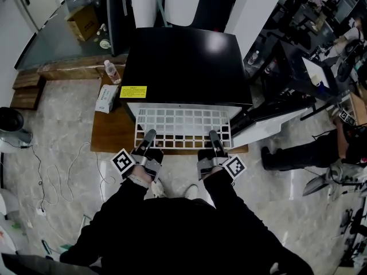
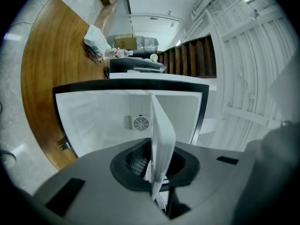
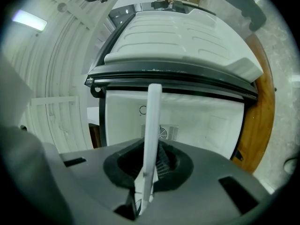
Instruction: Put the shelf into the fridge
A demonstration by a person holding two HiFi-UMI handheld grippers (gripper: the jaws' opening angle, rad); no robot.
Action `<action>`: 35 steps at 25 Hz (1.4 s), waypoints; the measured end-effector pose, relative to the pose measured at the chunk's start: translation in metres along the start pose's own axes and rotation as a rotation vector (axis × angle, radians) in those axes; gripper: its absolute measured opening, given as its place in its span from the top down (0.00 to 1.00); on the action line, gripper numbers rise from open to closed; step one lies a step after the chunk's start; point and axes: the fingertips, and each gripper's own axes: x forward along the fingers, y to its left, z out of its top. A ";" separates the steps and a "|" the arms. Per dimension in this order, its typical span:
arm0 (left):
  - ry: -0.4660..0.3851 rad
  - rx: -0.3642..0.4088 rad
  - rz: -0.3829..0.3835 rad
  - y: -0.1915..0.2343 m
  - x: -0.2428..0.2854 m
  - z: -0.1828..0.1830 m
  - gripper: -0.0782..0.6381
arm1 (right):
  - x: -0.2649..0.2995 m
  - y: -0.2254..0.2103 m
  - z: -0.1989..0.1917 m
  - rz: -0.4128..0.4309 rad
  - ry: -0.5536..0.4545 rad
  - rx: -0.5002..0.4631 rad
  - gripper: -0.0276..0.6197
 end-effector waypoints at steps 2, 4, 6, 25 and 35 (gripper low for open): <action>-0.010 -0.003 0.001 -0.001 0.009 0.004 0.85 | 0.009 0.002 0.004 0.000 -0.003 0.006 0.91; -0.020 -0.002 0.003 -0.003 0.023 0.010 0.85 | 0.024 0.004 0.009 -0.004 -0.007 0.010 0.91; -0.031 -0.004 0.003 -0.003 0.033 0.015 0.85 | 0.034 0.004 0.012 -0.005 -0.012 0.011 0.91; -0.228 0.082 -0.016 -0.001 0.078 0.041 0.85 | 0.085 -0.001 0.032 0.019 -0.128 0.061 0.91; -0.315 0.122 -0.019 0.002 0.100 0.058 0.84 | 0.112 -0.002 0.037 0.042 -0.201 0.061 0.91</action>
